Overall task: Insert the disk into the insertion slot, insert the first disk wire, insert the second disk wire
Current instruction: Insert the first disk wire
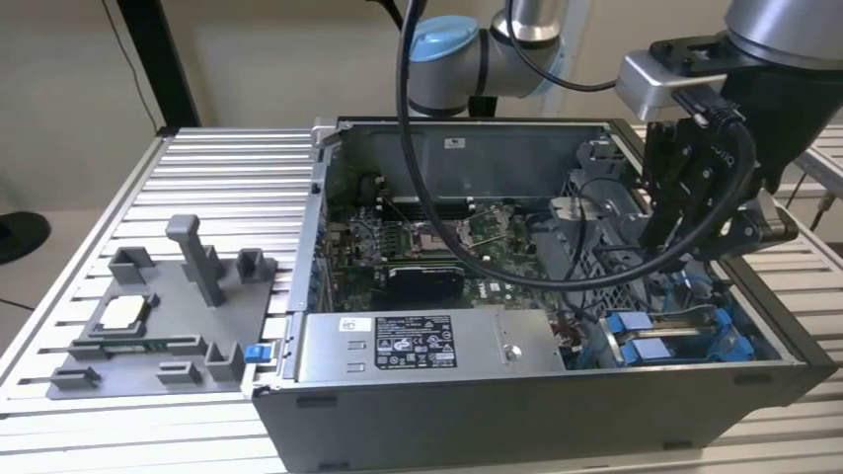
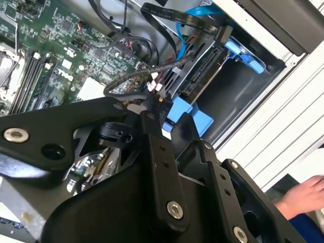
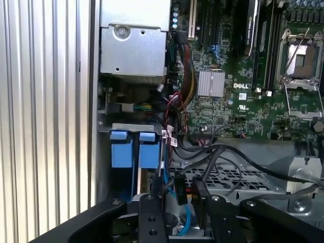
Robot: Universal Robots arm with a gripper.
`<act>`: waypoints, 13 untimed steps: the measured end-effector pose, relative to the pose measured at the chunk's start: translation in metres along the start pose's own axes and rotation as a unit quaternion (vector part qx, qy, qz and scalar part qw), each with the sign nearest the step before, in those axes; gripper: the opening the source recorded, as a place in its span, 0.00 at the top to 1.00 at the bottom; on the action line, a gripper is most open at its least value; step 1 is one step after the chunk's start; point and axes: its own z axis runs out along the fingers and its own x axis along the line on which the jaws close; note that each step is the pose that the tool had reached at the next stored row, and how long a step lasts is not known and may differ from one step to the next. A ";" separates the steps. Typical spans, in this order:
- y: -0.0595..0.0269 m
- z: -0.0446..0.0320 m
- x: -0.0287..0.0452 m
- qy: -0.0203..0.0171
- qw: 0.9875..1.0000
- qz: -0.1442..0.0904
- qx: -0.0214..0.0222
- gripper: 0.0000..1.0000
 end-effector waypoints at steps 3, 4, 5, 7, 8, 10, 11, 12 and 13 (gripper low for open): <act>0.0002 0.0003 0.0000 -0.002 1.000 0.000 0.000 0.00; 0.0002 0.0004 0.0000 -0.002 1.000 0.000 0.000 0.00; 0.0002 0.0004 0.0000 -0.002 1.000 0.000 0.000 0.00; 0.0002 0.0006 0.0000 -0.003 1.000 0.001 0.000 0.00; 0.0003 0.0006 0.0000 -0.003 1.000 0.001 0.000 0.00; 0.0003 0.0008 0.0000 -0.004 1.000 0.001 0.001 0.00; 0.0003 0.0008 0.0001 -0.005 1.000 0.001 0.001 0.00; 0.0003 0.0010 0.0001 -0.007 1.000 0.001 0.001 0.00; 0.0003 0.0011 0.0001 -0.010 1.000 0.001 0.001 0.00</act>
